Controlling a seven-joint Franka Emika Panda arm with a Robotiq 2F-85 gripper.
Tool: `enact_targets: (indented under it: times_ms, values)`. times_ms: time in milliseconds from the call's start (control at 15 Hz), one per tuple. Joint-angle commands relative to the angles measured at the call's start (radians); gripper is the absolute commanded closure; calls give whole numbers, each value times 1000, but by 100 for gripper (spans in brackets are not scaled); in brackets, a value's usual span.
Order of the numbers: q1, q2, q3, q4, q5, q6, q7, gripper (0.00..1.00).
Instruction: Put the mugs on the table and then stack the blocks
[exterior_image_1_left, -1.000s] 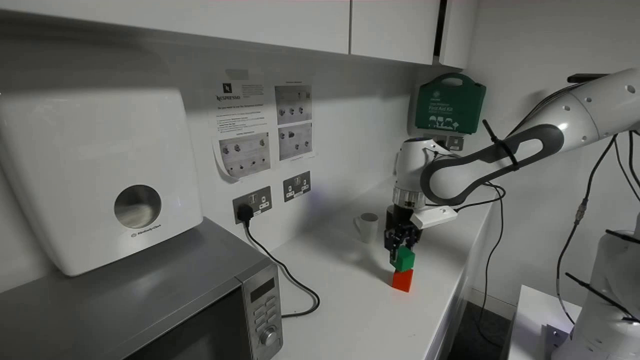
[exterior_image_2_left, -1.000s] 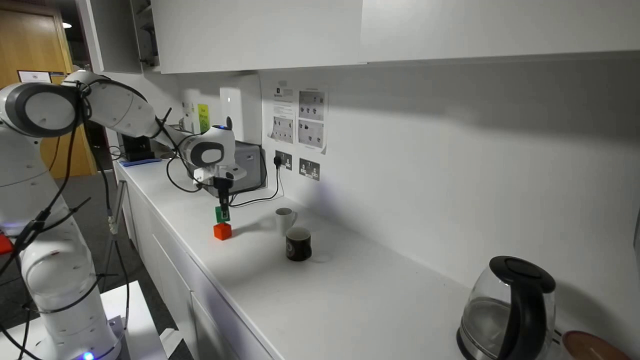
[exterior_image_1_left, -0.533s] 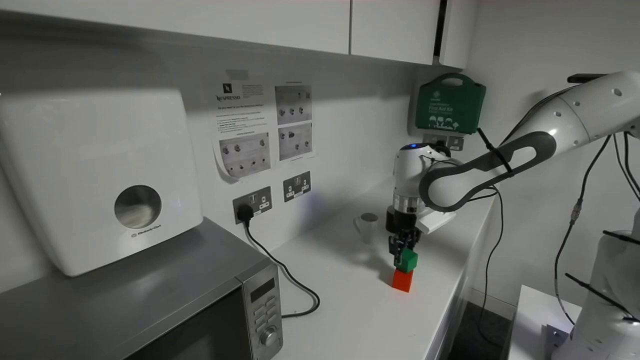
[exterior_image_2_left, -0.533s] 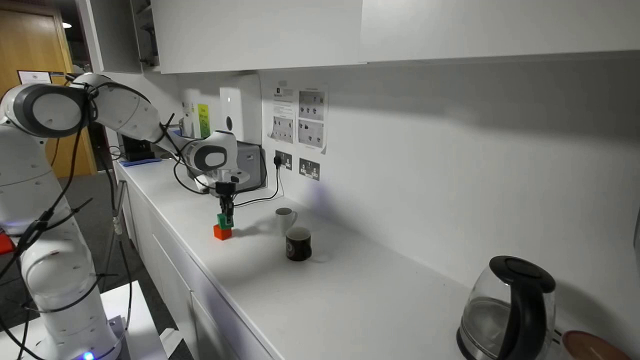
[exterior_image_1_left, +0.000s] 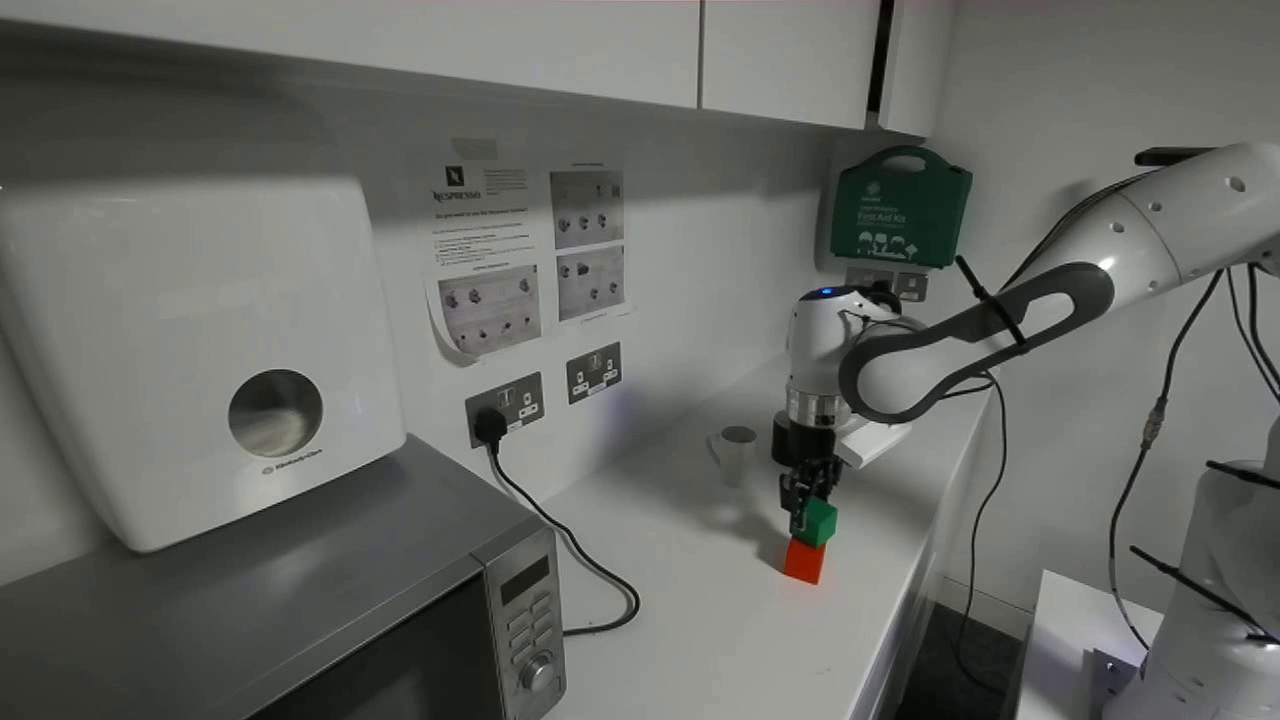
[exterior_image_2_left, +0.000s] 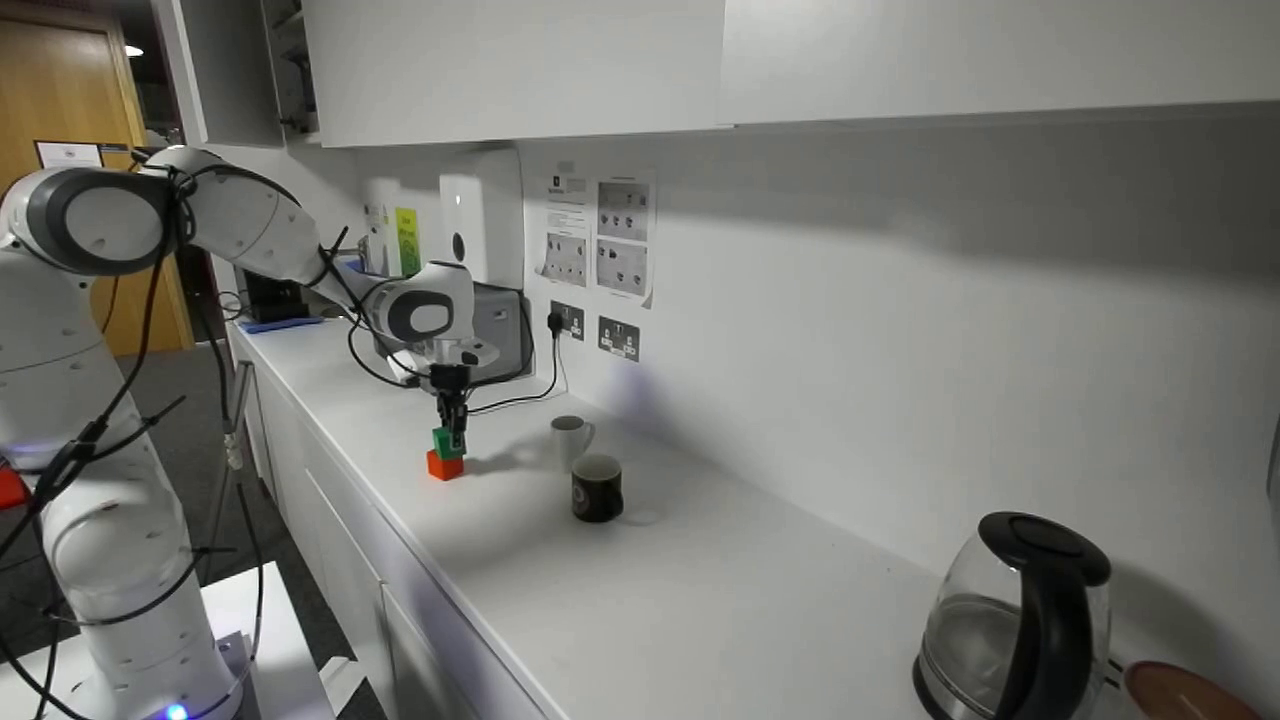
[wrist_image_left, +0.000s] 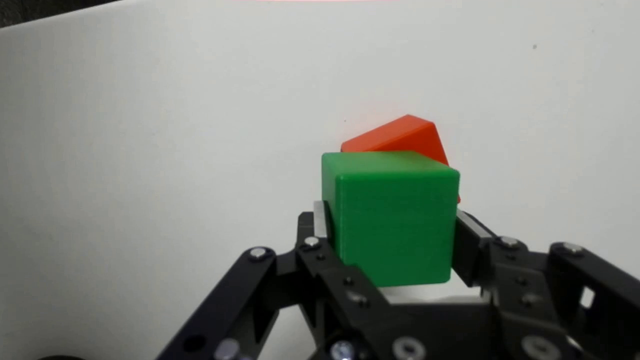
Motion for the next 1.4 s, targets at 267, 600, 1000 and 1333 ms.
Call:
enact_targets:
  times_ms: [267,600,1000,1333]
  values:
    - [16,-27,-4,-6,68,-49,-83,68]
    - [20,-18,-2,0,93,-44,-114,68]
    - [18,-5,-5,7,115,-38,-145,68]
    - [12,6,-11,11,112,-31,-151,68]
